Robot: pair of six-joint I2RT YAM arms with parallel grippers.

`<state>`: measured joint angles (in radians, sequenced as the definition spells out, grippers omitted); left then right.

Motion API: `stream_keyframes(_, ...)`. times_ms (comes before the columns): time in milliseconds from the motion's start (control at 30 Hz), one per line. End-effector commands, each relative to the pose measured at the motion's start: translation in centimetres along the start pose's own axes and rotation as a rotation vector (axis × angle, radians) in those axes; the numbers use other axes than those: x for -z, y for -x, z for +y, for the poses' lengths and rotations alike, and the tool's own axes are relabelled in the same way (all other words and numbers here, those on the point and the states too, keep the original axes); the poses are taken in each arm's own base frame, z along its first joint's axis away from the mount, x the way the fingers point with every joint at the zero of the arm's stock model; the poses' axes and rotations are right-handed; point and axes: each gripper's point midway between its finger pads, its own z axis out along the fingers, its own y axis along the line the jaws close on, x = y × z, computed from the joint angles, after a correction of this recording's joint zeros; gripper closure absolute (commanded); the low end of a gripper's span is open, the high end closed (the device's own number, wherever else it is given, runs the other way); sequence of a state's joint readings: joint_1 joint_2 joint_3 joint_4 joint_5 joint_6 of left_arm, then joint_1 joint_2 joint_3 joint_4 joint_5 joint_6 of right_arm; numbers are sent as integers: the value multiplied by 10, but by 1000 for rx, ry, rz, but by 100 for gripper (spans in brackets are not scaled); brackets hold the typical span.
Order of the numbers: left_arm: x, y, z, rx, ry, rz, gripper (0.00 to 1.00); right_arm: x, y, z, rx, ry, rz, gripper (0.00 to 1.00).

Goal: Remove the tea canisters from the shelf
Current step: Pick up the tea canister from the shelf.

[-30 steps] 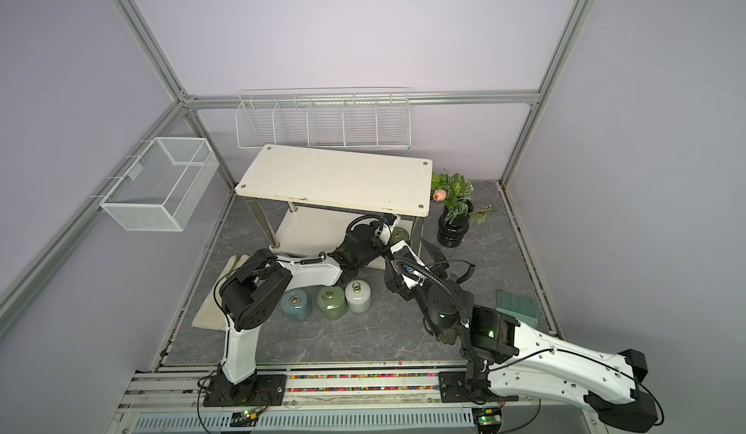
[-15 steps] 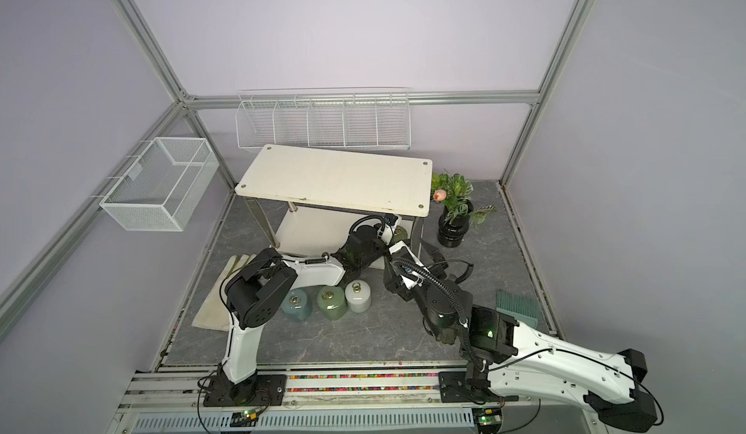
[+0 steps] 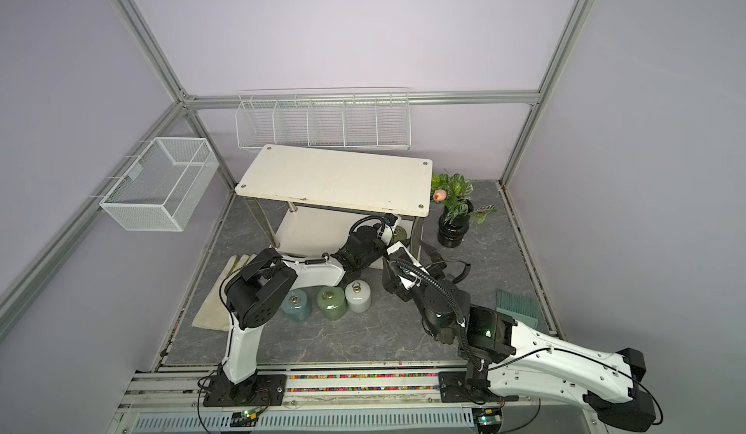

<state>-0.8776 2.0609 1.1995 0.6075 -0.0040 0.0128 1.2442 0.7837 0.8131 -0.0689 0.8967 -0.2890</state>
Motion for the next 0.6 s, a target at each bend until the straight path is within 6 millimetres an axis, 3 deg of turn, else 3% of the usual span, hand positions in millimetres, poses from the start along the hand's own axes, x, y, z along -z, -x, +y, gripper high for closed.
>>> stream_keyframes(0, 12, 20, 0, -37, 21, -43, 34, -2, 1, 0, -7, -6, -11, 11)
stream_keyframes(567, 54, 54, 6, -74, 57, -112, 35, -4, 0, 2, -11, -4, -13, 11)
